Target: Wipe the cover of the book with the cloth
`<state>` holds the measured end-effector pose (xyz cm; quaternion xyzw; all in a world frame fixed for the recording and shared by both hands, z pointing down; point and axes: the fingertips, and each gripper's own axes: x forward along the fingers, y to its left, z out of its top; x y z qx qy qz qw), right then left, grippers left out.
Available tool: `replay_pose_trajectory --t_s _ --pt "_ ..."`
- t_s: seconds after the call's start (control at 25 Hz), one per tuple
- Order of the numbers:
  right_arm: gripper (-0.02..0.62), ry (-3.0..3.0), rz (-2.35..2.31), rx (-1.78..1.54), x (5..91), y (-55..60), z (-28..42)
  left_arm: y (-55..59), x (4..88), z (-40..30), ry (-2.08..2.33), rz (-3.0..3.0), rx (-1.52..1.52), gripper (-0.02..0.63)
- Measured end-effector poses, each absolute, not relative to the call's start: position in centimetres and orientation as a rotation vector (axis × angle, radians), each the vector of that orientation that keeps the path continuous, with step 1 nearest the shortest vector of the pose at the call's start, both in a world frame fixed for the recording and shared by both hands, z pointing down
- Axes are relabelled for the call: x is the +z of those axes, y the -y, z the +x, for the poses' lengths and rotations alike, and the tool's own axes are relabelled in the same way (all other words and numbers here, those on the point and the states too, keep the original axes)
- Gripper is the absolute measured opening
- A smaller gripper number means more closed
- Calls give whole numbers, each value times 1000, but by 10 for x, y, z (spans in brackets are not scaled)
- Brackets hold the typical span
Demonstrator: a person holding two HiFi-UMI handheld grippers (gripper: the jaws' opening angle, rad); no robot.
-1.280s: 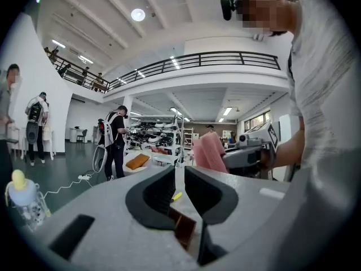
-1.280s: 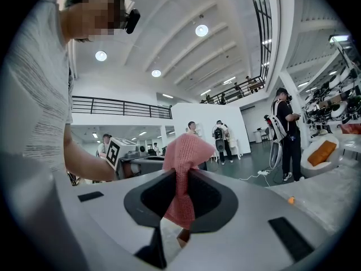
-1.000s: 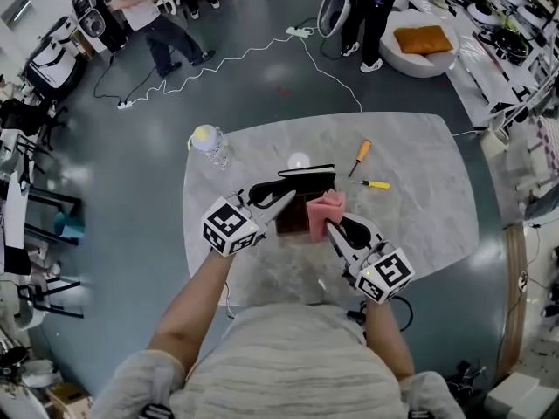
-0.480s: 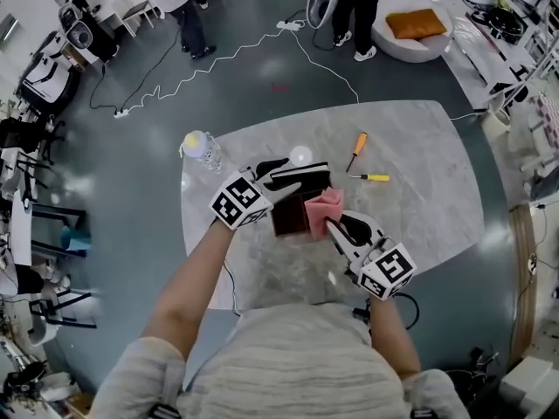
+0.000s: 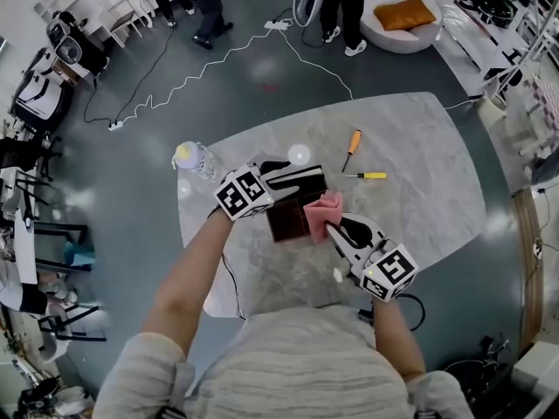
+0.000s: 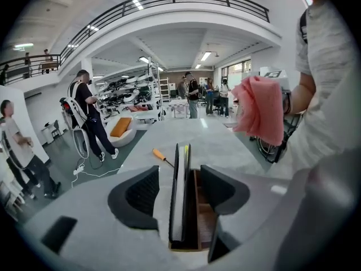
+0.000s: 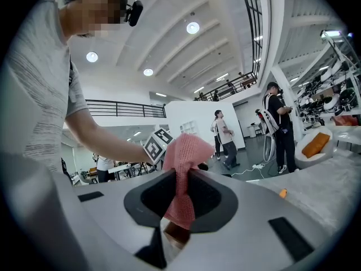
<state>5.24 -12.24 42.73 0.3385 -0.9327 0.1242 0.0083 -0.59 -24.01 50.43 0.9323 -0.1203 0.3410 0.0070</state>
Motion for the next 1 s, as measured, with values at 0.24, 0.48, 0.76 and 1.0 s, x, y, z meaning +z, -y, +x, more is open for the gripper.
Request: replay_pose_trajectory --t_s 0.24,0.48,0.76,1.0 --pt "63 2909 1063 402 430 124 52 242 522 -1 273 2874 1171 210" --pt "63 2902 1074 419 435 125 58 243 534 3 222 2852 1245 136" --pt "63 2895 1089 432 439 127 62 245 537 2 195 2802 1251 78" --pt "63 2901 1085 429 438 127 66 245 535 -1 282 2759 1288 78"
